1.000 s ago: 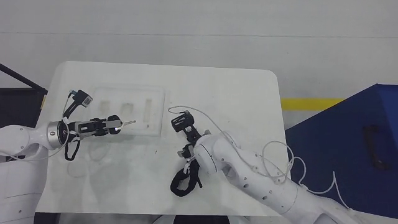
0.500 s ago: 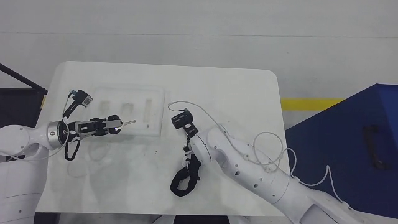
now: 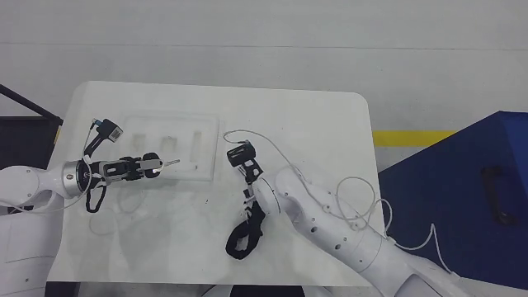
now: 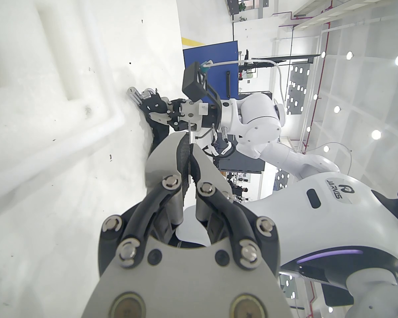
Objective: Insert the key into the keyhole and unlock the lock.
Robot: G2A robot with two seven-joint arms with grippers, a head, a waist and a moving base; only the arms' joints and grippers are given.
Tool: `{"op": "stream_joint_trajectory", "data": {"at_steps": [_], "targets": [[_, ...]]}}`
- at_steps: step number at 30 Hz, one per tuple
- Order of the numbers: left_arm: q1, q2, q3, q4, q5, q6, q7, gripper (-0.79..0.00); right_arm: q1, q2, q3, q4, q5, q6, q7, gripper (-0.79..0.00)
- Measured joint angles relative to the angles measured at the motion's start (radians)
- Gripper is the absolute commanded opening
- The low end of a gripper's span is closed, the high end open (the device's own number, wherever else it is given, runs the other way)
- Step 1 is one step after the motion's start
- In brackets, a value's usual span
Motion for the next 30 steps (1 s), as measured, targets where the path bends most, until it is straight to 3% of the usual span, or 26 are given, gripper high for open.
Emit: {"op": "stream_joint_trajectory", "data": {"at_steps": [4, 11, 15, 22, 30], "targets": [[0.000, 0.000, 0.000, 0.000, 0.000, 0.000, 0.000, -0.785, -0.094, 0.030, 0.114, -0.126, 0.103, -0.119, -0.082, -0.785], [0.000, 0.000, 0.000, 0.000, 0.000, 0.000, 0.000, -0.785, -0.322, 0.103, 0.378, -0.349, 0.320, -0.502, -0.155, -0.785], [0.000, 0.000, 0.000, 0.000, 0.000, 0.000, 0.000, -0.785, -0.394, 0.117, 0.439, -0.384, 0.420, -0.661, -0.182, -0.785], [0.000, 0.000, 0.000, 0.000, 0.000, 0.000, 0.000, -0.785, -0.397, 0.120, 0.421, -0.392, 0.356, -0.631, -0.190, -0.785], [0.000, 0.000, 0.000, 0.000, 0.000, 0.000, 0.000, -0.785, -0.507, 0.125, 0.242, -0.598, -0.220, -0.398, -0.251, -0.785]]}}
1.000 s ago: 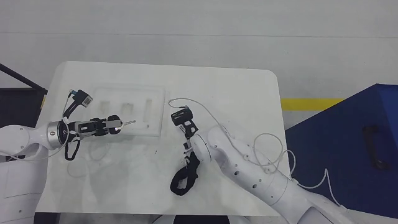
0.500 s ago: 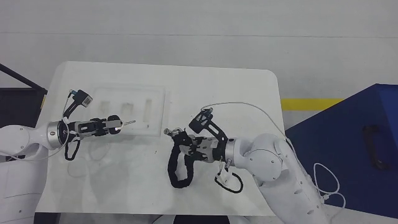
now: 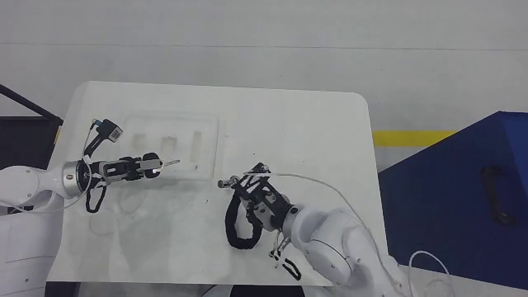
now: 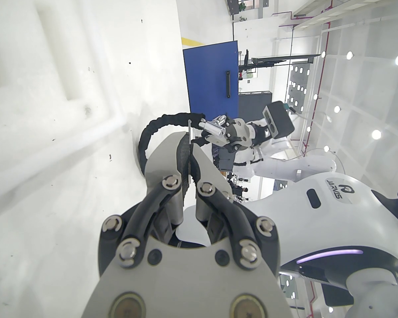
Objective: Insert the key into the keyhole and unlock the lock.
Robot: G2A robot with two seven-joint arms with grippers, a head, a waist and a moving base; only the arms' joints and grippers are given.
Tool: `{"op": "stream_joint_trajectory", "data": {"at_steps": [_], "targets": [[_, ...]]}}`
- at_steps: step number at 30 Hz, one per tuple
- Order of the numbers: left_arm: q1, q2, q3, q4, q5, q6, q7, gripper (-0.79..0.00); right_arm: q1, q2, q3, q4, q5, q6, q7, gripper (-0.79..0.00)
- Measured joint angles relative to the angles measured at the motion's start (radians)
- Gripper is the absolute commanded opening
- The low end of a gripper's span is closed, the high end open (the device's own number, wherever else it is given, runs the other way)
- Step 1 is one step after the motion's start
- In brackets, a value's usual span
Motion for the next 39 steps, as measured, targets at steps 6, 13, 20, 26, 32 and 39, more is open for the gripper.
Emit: {"op": "stream_joint_trajectory", "data": {"at_steps": [6, 13, 20, 26, 32, 39], "targets": [[0.000, 0.000, 0.000, 0.000, 0.000, 0.000, 0.000, -0.785, -0.031, -0.011, -0.150, -0.060, -0.337, 0.116, 0.078, -0.785], [0.000, 0.000, 0.000, 0.000, 0.000, 0.000, 0.000, -0.785, -0.019, -0.031, -0.214, -0.042, -0.422, 0.164, 0.069, -0.785], [0.000, 0.000, 0.000, 0.000, 0.000, 0.000, 0.000, -0.785, -0.020, -0.031, -0.213, -0.043, -0.421, 0.164, 0.070, -0.785], [0.000, 0.000, 0.000, 0.000, 0.000, 0.000, 0.000, -0.785, -0.020, -0.031, -0.213, -0.043, -0.422, 0.164, 0.070, -0.785], [0.000, 0.000, 0.000, 0.000, 0.000, 0.000, 0.000, -0.785, -0.020, -0.031, -0.213, -0.043, -0.422, 0.164, 0.070, -0.785], [0.000, 0.000, 0.000, 0.000, 0.000, 0.000, 0.000, -0.785, -0.020, -0.031, -0.213, -0.043, -0.422, 0.164, 0.070, -0.785]]}}
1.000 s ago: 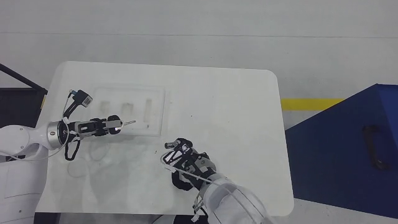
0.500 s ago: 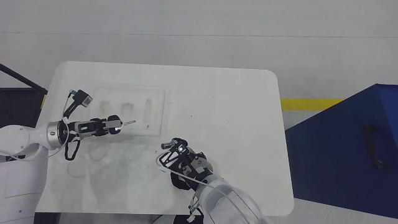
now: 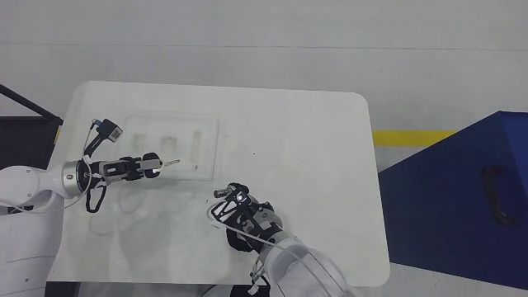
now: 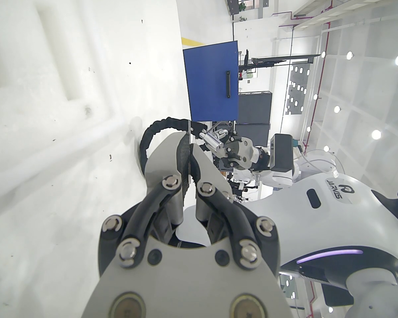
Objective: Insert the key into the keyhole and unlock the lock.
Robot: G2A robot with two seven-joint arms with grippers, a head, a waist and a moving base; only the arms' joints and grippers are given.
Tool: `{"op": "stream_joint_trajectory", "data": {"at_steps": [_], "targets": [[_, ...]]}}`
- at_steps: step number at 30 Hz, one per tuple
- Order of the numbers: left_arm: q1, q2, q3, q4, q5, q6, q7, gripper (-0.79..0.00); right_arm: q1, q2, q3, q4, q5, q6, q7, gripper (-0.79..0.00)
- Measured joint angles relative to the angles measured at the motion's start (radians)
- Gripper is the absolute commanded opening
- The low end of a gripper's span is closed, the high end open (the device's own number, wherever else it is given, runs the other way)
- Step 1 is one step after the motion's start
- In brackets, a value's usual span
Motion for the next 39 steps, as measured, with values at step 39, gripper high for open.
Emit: {"op": "stream_joint_trajectory", "data": {"at_steps": [39], "targets": [[0.000, 0.000, 0.000, 0.000, 0.000, 0.000, 0.000, -0.785, 0.254, -0.074, -0.222, 0.159, -0.376, 0.034, 0.311, -0.785]]}}
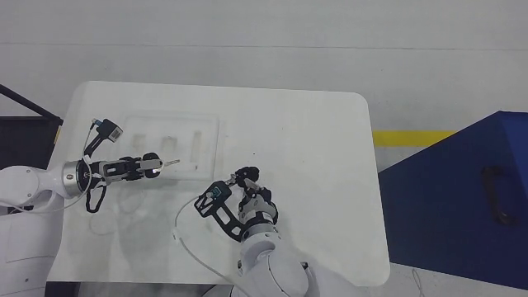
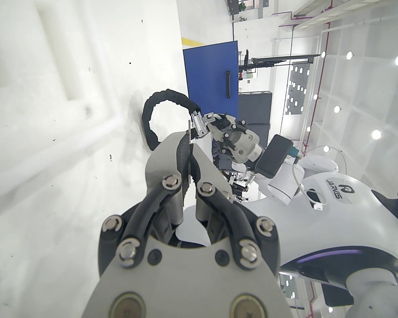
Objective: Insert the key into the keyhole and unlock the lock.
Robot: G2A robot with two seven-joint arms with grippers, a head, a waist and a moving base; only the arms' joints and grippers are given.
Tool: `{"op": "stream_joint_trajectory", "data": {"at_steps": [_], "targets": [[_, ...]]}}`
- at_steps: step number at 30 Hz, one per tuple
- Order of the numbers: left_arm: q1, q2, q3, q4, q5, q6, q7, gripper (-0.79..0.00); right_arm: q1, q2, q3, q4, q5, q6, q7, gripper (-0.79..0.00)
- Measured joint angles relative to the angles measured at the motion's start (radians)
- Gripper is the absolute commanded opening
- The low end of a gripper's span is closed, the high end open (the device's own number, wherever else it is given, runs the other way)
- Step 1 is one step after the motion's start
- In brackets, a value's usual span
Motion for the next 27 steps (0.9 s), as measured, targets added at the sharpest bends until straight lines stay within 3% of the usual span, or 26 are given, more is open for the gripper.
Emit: {"op": "stream_joint_trajectory", "data": {"at_steps": [3, 8, 12, 18, 27], "targets": [[0.009, 0.000, 0.016, -0.010, -0.002, 0.018, 0.000, -0.785, -0.007, 0.001, 0.010, 0.007, 0.010, 0.002, -0.011, -0.785], [0.053, 0.024, 0.105, -0.128, -0.052, 0.225, 0.000, -0.785, -0.081, 0.001, 0.101, 0.008, 0.107, 0.031, -0.077, -0.785], [0.107, 0.058, 0.118, -0.214, -0.110, 0.304, 0.000, -0.785, -0.114, -0.006, 0.150, 0.014, 0.178, 0.041, -0.114, -0.785], [0.155, 0.097, 0.116, -0.258, -0.126, 0.317, 0.000, -0.785, -0.141, -0.014, 0.200, 0.014, 0.289, 0.021, -0.205, -0.785], [0.165, 0.098, 0.124, -0.276, -0.096, 0.302, 0.036, -0.785, -0.153, -0.014, 0.208, 0.021, 0.294, 0.013, -0.227, -0.785]]}}
